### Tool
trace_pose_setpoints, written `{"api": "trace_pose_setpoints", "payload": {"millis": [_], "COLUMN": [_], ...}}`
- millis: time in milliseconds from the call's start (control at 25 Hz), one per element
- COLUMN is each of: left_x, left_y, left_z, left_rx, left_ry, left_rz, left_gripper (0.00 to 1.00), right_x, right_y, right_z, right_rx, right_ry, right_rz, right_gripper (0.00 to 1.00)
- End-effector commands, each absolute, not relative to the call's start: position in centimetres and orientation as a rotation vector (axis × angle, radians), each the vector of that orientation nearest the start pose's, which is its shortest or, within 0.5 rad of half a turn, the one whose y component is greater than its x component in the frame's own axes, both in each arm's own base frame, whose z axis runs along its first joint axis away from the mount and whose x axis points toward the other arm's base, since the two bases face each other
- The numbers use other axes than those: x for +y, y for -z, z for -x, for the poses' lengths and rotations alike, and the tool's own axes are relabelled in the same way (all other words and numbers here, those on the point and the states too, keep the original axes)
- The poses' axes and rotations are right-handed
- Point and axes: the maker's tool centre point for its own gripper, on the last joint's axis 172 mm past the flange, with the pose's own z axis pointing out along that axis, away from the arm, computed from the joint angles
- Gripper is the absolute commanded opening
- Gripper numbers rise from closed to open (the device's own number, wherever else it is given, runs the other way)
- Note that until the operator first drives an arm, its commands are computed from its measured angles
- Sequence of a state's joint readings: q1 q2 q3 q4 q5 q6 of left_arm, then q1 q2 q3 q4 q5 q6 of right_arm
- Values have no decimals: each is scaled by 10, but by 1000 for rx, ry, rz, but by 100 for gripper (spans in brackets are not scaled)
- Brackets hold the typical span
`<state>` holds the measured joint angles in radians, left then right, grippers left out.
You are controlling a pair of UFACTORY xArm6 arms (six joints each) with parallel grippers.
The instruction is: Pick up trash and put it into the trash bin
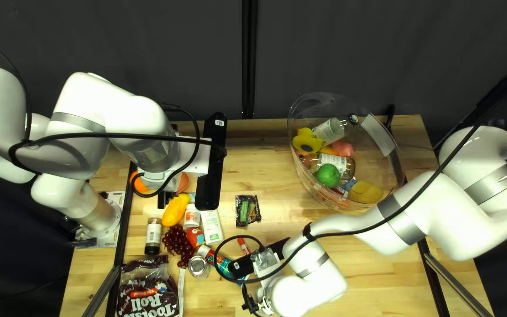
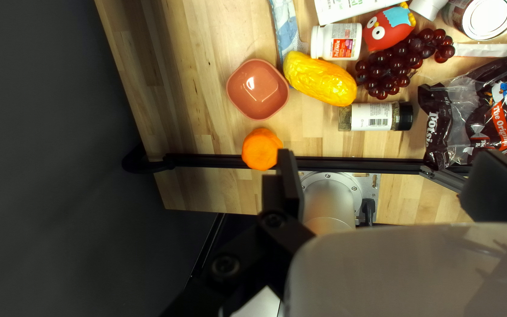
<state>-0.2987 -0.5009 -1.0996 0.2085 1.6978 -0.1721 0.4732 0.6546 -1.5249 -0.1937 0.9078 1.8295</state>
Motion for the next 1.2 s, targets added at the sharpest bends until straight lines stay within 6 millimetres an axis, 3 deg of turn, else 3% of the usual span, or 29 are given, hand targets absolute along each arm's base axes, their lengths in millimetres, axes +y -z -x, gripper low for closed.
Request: {"api": "trace_pose_setpoints", "payload": {"millis": [40, 360, 440, 520, 560, 960, 1200], "left_x": [-34, -34, -34, -34, -34, -34, -34], "left_y": [-361, -361, -361, -361, -361, -361, -361], "left_z": [-303, -303, -303, -303, -303, -303, -303], "left_rx": [161, 161, 161, 161, 161, 161, 161], "left_ry": [-67, -67, -67, -67, -67, -67, -67], "left_rz": [2912, 2912, 2912, 2912, 2912, 2912, 2912], "left_gripper": [100, 100, 100, 100, 100, 100, 100], "right_x": [238, 232, 232, 232, 232, 233, 241], "right_y": [-18, -14, -13, -13, -13, -11, -66], "right_z": [-542, -542, -542, -543, -544, -548, -535], "right_rx": [1939, 1997, 2003, 1999, 1997, 1979, 1966], "right_ry": [183, 195, 197, 196, 195, 170, 212], "right_rz": [2612, 2575, 2569, 2568, 2569, 2573, 2613], "right_gripper": [100, 94, 78, 54, 8, 5, 4]}}
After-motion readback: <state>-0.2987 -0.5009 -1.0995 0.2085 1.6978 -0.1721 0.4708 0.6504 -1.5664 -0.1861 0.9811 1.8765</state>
